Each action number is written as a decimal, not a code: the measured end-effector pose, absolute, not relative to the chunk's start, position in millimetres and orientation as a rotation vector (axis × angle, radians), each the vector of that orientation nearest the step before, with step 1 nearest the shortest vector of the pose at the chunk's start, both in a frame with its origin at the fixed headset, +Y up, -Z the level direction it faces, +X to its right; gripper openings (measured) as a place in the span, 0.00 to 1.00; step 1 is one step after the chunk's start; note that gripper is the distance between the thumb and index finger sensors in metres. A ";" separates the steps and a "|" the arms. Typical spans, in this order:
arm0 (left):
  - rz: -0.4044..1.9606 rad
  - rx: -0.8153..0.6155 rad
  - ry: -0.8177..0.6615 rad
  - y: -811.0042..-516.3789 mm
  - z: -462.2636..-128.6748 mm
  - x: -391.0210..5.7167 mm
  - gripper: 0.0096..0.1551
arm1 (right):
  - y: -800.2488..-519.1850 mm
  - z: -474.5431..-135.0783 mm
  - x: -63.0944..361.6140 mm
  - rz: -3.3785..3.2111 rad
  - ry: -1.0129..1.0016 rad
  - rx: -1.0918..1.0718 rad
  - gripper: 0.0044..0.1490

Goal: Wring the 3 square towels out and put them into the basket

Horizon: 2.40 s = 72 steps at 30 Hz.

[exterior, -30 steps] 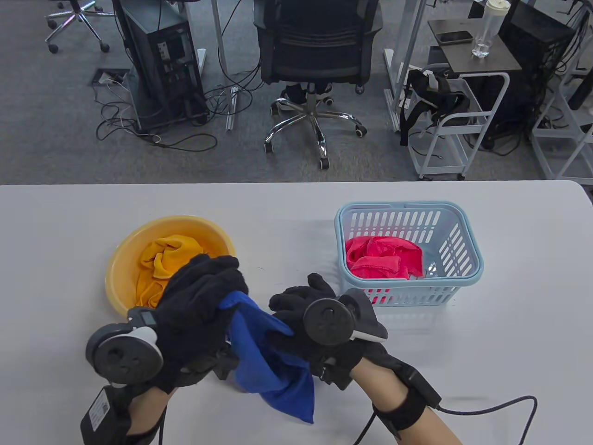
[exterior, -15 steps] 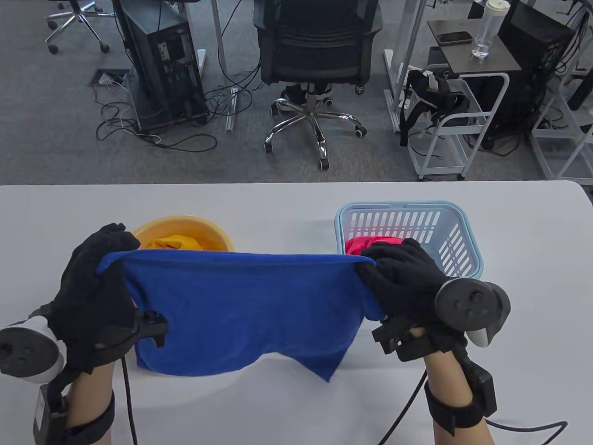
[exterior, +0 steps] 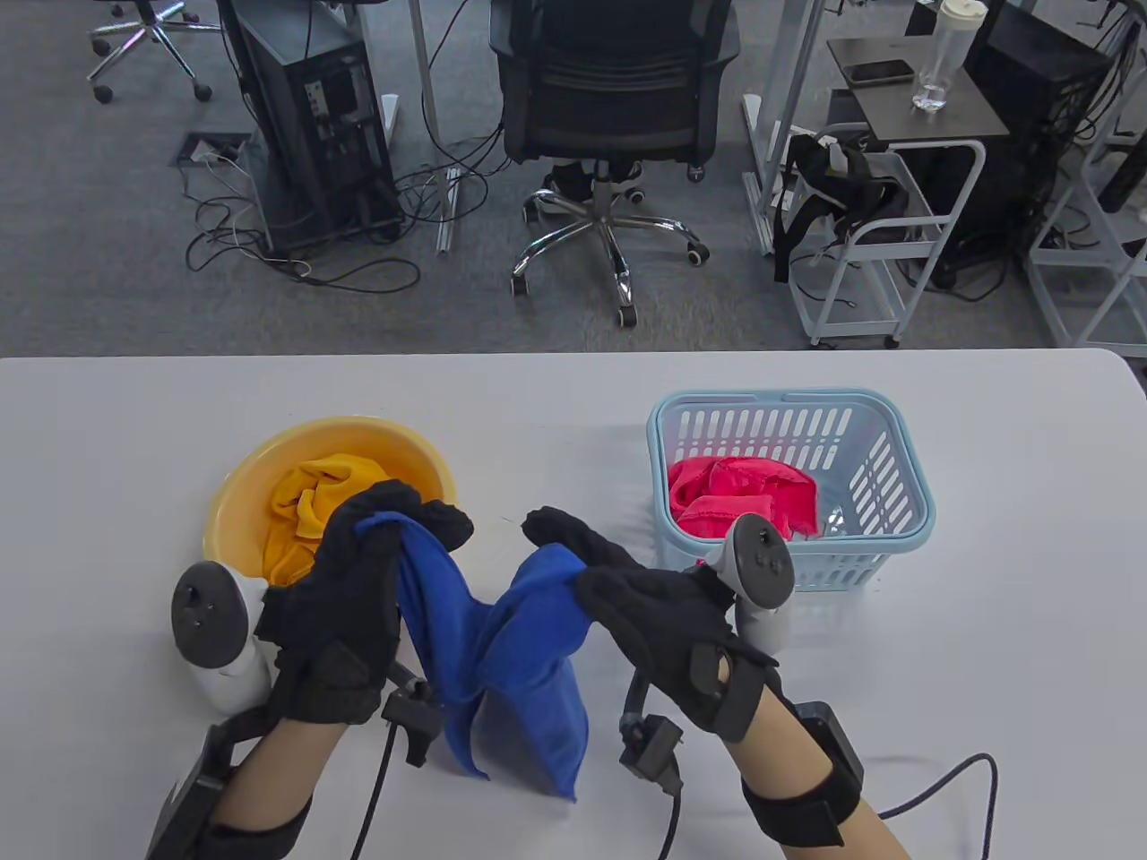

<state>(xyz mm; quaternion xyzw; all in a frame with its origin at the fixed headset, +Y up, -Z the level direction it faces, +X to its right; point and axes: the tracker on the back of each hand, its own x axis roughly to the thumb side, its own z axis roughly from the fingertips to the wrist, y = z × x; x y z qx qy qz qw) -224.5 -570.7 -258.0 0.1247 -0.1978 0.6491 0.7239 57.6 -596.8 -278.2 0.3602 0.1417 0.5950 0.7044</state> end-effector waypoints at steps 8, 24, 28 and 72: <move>1.061 0.616 -0.205 -550.4 -259.5 -281.0 0.24 | -591.8 -288.6 81.0 1.338 0.205 0.691 0.33; 1.193 0.375 -0.268 -573.1 -272.9 -251.3 0.24 | -599.1 -296.8 74.0 1.398 0.405 0.923 0.33; 1.211 0.245 -0.518 -581.2 -250.1 -193.7 0.24 | -593.1 -276.1 54.1 1.451 0.295 0.926 0.34; 1.693 -1.020 -0.989 -704.7 -295.7 -139.3 0.47 | -639.1 -219.6 106.7 2.547 -1.158 0.910 0.23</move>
